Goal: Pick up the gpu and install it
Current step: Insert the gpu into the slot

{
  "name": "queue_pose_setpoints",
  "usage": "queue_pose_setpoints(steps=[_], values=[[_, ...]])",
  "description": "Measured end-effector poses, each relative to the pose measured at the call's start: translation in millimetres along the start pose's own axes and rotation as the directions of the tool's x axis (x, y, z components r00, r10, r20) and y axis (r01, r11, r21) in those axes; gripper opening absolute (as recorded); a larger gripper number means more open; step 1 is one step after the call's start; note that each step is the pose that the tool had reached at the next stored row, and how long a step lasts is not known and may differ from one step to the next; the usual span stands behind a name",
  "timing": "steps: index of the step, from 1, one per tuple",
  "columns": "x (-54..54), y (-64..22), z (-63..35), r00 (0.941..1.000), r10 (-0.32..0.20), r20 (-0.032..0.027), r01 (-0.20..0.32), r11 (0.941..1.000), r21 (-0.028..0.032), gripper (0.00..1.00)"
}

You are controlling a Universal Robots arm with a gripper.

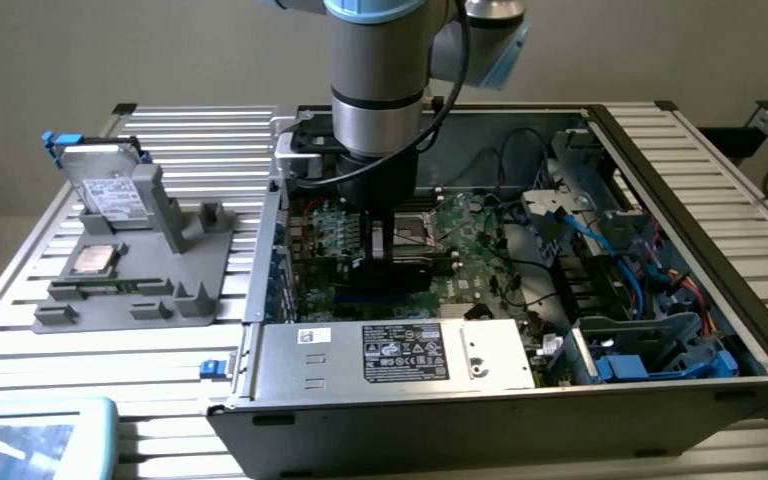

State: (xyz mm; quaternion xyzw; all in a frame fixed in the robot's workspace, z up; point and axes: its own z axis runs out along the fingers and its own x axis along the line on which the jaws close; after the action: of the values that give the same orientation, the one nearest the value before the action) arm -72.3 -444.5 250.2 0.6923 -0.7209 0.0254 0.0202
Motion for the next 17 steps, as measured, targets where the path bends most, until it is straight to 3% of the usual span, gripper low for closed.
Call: queue_pose_setpoints(steps=[17], values=[[-0.7, 0.1, 1.2, 1.0, 0.0, -0.0005, 0.0, 1.0, -0.0001, 0.27]])
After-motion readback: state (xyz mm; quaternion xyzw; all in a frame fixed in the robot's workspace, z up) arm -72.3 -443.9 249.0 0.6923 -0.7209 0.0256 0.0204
